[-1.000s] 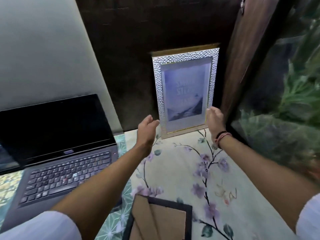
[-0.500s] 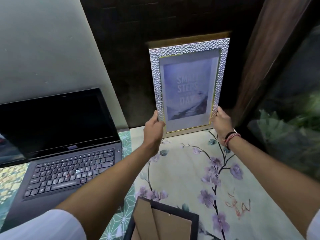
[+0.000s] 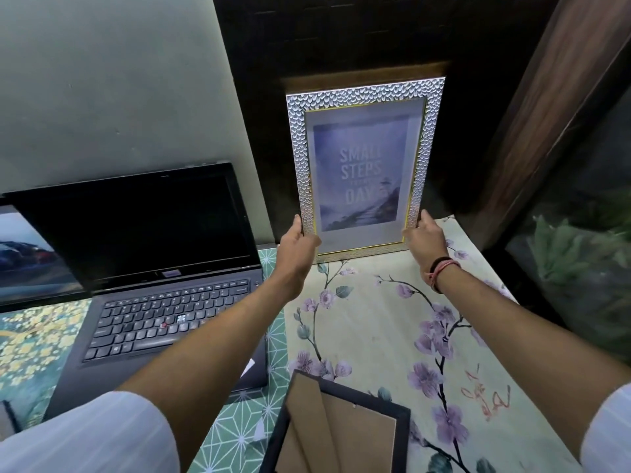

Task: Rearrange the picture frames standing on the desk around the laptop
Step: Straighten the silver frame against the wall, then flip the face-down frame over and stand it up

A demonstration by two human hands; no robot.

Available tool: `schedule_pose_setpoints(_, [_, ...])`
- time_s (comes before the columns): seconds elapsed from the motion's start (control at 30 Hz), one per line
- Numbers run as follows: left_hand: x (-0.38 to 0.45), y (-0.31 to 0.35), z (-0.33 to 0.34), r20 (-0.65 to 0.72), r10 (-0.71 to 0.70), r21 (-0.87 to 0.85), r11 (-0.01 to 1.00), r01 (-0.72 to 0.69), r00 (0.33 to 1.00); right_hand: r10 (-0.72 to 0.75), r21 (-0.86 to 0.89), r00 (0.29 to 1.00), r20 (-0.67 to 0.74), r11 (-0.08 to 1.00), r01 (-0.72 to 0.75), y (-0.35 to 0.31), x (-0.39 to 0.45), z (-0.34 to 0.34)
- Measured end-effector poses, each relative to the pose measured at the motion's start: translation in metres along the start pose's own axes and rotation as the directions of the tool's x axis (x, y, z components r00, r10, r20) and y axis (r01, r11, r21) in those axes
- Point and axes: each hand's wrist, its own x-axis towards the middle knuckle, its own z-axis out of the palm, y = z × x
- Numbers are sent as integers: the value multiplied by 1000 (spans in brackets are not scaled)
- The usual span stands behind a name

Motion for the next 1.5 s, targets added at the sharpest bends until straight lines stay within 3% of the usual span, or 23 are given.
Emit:
schedule_pose_setpoints(0.17, [-23,-15,-8,5,-86,-39,995,87,996,134,-210,991,21,969,-126,17,-42,18])
schedule_pose_setpoints(0.3, [-42,-37,-28,40,-130,-58,990,132,991,133,34,986,100,990,-137,11,-112,59])
schedule_pose_setpoints(0.4, [-67,-55,-51,62,-154,-83,984,159,986,97,41,983,155,994,-104,8,-162,87])
schedule_pose_setpoints(0.63, [-172,-96,-130,126,-186,-28,981,191,974,45,-234,985,169,972,-4,7,-304,114])
schedule_pose_setpoints(0.77, [-224,-117,-165,202,-230,41,973,226,952,-2,-470,995,97,881,48,17,-360,99])
schedule_pose_setpoints(0.87, [-255,-122,-172,234,-272,109,961,253,934,63,-592,995,75,806,-7,25,-383,83])
schedule_pose_setpoints(0.97, [-275,-124,-164,288,-321,145,946,290,902,173,-751,978,116,660,-28,29,-394,75])
schedule_pose_setpoints(1.1, [-284,-123,-149,298,-349,231,930,288,889,118,-834,975,187,544,94,33,-396,72])
schedule_pose_setpoints(1.2, [-285,-128,-151,300,-312,288,931,226,901,95,-827,964,247,540,159,28,-391,66])
schedule_pose_setpoints(1.27, [-283,-134,-156,304,-249,408,906,110,919,82,-799,951,297,566,200,23,-388,59])
schedule_pose_setpoints(1.3, [-279,-137,-160,334,-191,527,849,-15,923,75,-785,946,314,581,214,20,-387,54])
schedule_pose_setpoints(1.37, [-272,-140,-165,478,-59,720,597,-353,876,55,-747,940,337,623,232,13,-382,44])
schedule_pose_setpoints(1.43, [-263,-138,-166,595,52,733,376,-568,802,46,-696,940,337,685,216,3,-376,33])
schedule_pose_setpoints(1.5, [-251,-130,-160,669,188,666,277,-693,719,45,-654,940,337,730,199,-7,-367,25])
